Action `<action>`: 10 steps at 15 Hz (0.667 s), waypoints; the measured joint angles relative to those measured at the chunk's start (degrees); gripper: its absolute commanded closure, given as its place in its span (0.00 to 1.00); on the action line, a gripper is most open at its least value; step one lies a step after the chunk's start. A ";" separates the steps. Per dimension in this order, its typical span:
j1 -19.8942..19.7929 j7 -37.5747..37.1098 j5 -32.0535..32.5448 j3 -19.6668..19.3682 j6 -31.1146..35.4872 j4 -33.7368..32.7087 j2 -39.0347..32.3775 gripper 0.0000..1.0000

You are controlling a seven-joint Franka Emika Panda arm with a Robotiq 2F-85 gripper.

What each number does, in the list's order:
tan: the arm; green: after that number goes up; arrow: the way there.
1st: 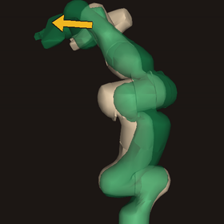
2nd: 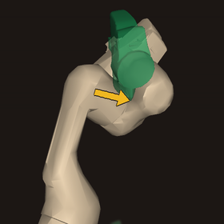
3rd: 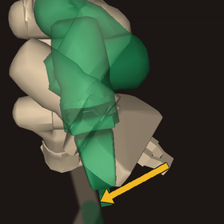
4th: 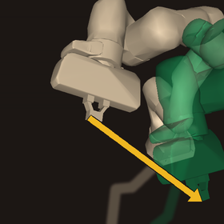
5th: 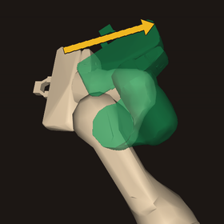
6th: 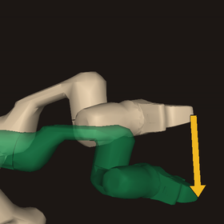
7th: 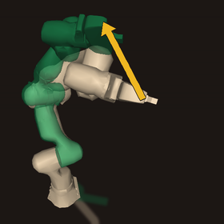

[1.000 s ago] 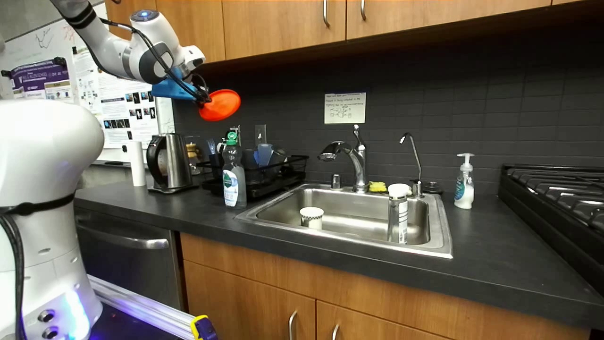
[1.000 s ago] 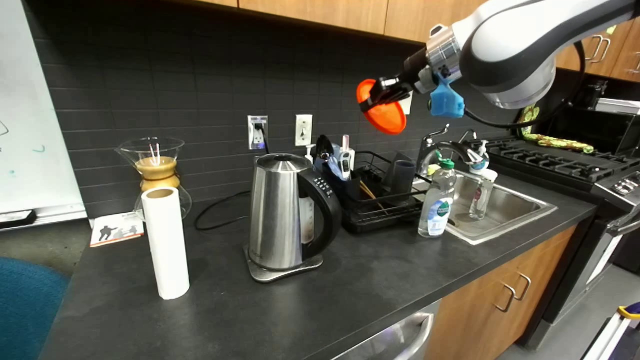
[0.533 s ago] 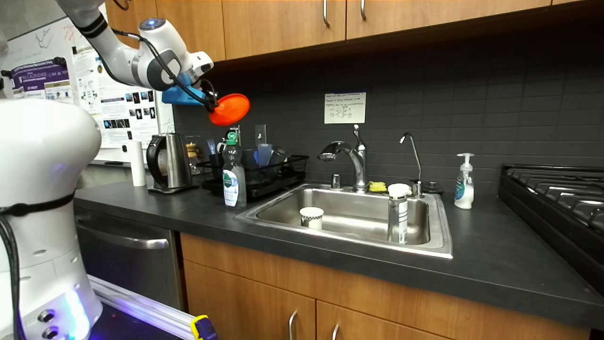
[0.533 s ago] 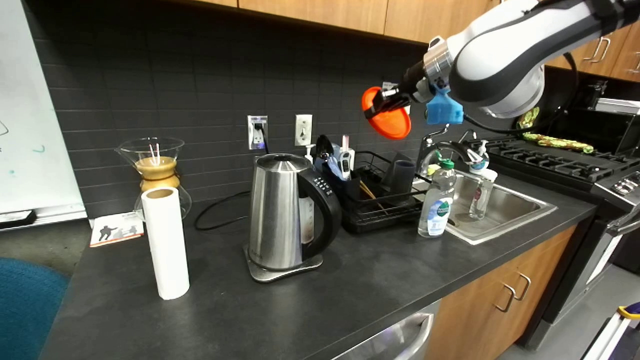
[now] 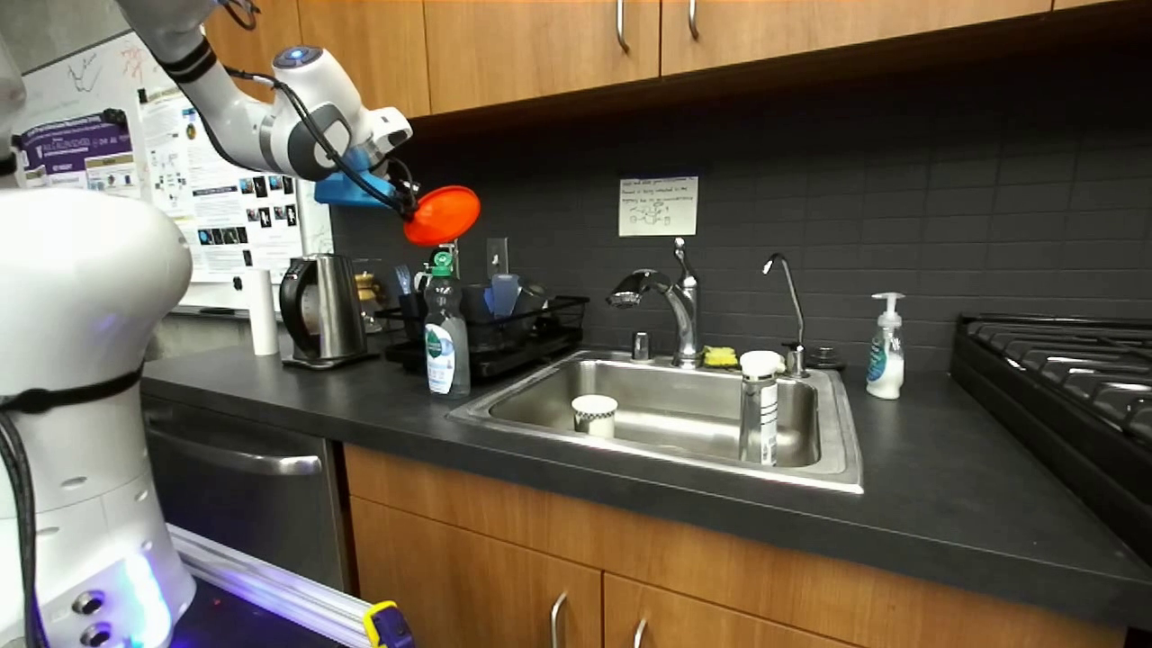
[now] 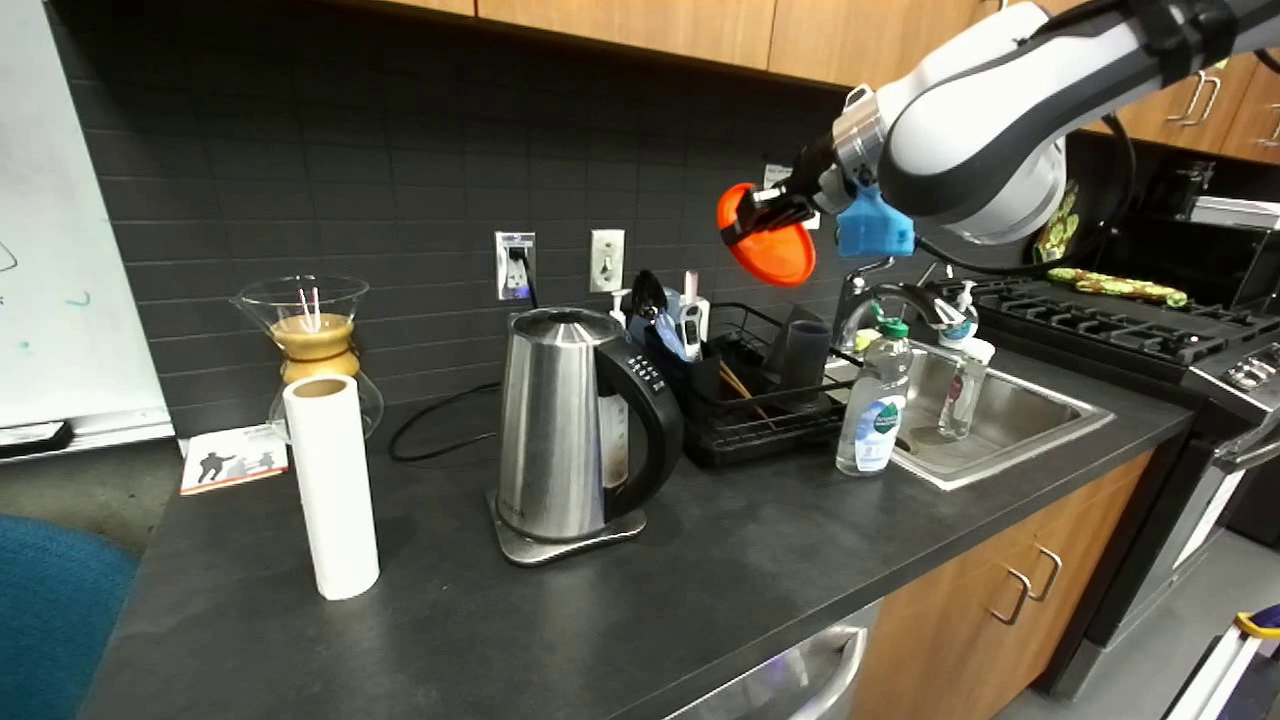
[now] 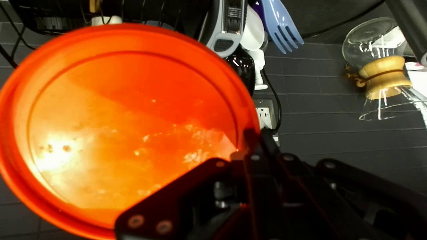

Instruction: Move the plate to the plate rack

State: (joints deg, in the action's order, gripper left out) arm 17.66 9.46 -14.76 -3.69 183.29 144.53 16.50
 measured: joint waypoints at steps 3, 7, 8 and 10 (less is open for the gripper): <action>-2.06 -0.39 0.11 2.04 0.02 -0.69 -0.69 0.99; -3.51 -0.90 0.11 4.07 0.02 -1.74 -1.32 0.99; -3.83 -0.99 0.11 4.52 0.02 -1.96 -1.43 0.99; -4.55 -1.19 0.11 5.41 0.02 -2.21 -1.58 0.89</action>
State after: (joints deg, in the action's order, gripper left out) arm 13.11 8.26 -14.65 1.72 183.31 142.32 14.93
